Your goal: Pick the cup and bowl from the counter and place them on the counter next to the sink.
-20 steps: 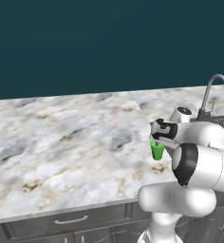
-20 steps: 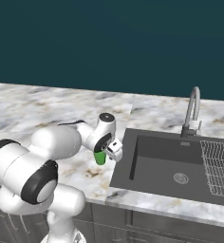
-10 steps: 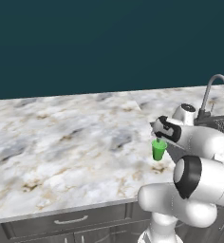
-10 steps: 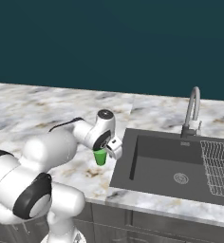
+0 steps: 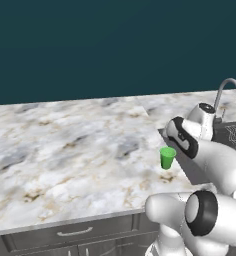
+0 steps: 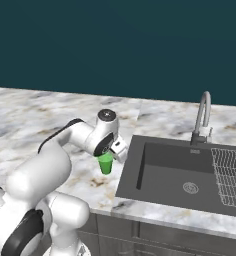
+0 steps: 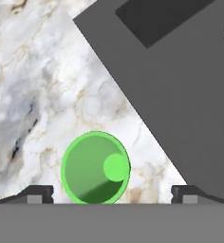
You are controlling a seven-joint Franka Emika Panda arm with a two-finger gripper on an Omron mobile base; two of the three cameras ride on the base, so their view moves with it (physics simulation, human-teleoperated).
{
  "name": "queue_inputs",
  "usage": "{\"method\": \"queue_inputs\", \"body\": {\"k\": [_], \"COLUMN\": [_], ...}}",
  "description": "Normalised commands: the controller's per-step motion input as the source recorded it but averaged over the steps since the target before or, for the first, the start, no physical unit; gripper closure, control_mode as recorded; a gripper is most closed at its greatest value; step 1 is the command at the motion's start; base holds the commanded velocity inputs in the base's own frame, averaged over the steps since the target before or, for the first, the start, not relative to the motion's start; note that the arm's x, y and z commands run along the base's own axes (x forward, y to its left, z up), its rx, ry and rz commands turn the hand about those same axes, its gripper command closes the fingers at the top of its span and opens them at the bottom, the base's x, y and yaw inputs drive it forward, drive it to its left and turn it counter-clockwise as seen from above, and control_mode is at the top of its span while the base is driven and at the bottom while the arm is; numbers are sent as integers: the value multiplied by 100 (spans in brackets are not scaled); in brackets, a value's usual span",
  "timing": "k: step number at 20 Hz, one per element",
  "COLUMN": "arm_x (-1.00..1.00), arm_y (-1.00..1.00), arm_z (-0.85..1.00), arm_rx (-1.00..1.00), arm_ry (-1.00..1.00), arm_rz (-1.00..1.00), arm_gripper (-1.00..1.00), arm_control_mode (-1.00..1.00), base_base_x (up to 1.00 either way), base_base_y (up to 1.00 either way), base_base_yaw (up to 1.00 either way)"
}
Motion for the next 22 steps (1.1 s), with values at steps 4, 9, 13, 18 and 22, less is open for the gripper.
{"method": "queue_inputs", "body": {"k": [4, 9, 13, 18, 22], "arm_x": [-27, -46, -55, -57, 0], "arm_y": [34, 59, 61, 52, 0], "arm_z": [52, 52, 48, 21, 0], "arm_rx": [0, 0, 0, 0, 0], "arm_ry": [-10, -15, -16, -15, 0], "arm_rz": [0, 0, 0, 0, 0], "arm_gripper": [-100, -100, -100, -100, -100], "arm_control_mode": [-100, -100, -100, -100, -100], "base_base_x": [0, 0, 0, 0, 0], "base_base_y": [0, 0, 0, 0, 0], "base_base_yaw": [0, 0, 0, 0, 0]}}
